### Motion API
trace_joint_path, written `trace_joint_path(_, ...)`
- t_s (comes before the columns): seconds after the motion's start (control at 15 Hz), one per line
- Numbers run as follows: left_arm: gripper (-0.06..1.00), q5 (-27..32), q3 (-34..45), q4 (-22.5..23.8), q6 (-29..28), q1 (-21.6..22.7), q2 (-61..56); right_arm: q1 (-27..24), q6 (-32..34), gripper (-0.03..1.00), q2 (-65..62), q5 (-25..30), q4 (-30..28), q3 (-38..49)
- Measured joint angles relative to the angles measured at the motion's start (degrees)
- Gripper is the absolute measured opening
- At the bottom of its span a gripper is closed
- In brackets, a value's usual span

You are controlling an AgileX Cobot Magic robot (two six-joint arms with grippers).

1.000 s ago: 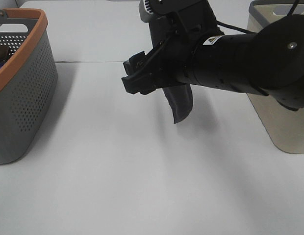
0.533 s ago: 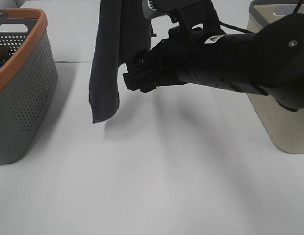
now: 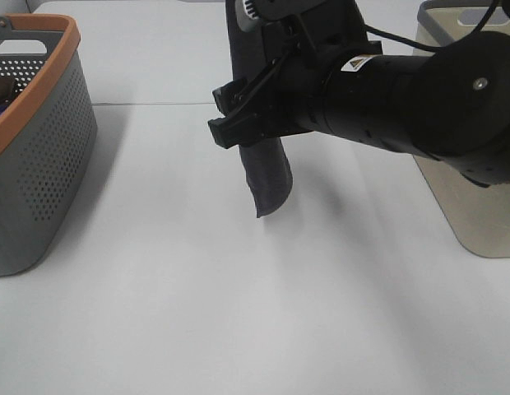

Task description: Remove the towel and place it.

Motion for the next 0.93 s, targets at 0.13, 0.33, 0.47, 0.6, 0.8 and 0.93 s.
trace_joint_path(0.13,0.00,0.0,0.0,0.0,0.1,0.0,0.0,0.0,-4.0,0.69,1.1,-0.4,3.7,0.0)
trace_joint_path(0.33,0.00,0.1,0.0,-0.1,1.9,0.0,0.0,0.0,-11.6,0.63,1.6,-1.3,8.7,0.0)
trace_joint_path(0.47,0.00,1.3,0.0,-1.8,3.6,0.0,0.0,0.0,-12.8,0.63,1.6,-2.7,9.3,0.0)
trace_joint_path(0.6,0.00,2.4,0.0,-4.0,5.2,0.0,0.0,0.0,-13.0,0.63,1.6,-3.5,9.3,0.0)
trace_joint_path(0.8,0.00,2.7,0.0,-4.4,5.8,0.0,0.0,0.0,-13.2,0.62,1.6,-3.5,9.3,0.0)
trace_joint_path(0.93,0.00,2.7,0.0,-4.5,5.8,0.0,0.0,0.0,-13.2,0.58,1.6,-3.5,9.6,0.0)
